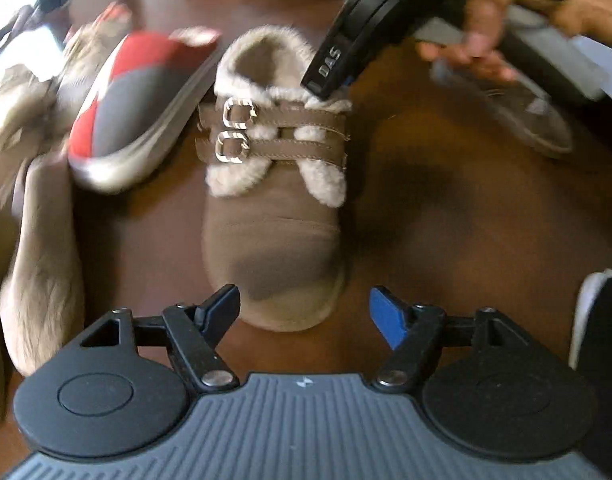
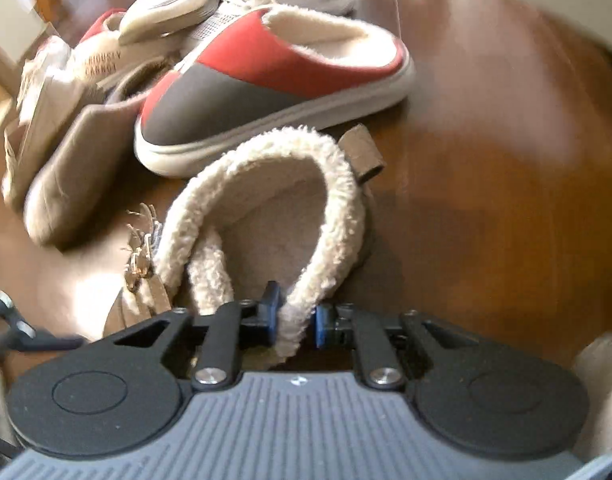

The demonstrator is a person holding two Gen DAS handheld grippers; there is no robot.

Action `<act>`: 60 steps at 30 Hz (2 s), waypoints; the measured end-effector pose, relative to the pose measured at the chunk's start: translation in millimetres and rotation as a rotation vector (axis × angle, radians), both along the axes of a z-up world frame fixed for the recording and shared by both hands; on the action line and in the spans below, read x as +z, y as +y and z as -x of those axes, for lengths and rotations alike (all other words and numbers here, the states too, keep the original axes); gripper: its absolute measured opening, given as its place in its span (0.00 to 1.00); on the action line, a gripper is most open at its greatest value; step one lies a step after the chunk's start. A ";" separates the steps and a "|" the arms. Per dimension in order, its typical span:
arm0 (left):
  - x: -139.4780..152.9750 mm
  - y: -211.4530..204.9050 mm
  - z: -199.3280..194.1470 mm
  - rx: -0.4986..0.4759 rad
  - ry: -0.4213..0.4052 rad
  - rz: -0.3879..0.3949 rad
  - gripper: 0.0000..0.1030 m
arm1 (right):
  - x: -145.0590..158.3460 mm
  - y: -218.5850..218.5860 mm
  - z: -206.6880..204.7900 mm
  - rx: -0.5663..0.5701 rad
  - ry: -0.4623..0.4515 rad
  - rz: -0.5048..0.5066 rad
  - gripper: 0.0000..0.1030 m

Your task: Organize scattered shoes

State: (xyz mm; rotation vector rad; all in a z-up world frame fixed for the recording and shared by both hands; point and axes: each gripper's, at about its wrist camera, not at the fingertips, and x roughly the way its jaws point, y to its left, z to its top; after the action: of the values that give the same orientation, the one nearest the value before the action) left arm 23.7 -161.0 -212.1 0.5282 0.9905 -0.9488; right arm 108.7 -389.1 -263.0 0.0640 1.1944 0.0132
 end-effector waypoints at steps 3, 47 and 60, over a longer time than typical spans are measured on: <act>13.6 0.3 -31.5 0.058 0.006 0.015 0.71 | 17.7 -10.5 33.3 -0.165 -0.132 0.083 0.75; -4.1 -154.7 -83.8 0.025 0.163 -0.044 0.13 | -7.4 39.1 161.7 -0.106 -0.186 0.151 0.74; -19.6 -250.8 -30.0 -0.057 0.222 0.005 0.33 | -13.7 -61.5 247.1 -0.184 -0.122 0.219 0.82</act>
State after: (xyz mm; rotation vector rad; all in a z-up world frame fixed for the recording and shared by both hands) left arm 53.7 -411.8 -231.7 0.4555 1.1771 -1.0770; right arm -138.4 -450.6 -276.7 -0.0189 1.0579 -0.2715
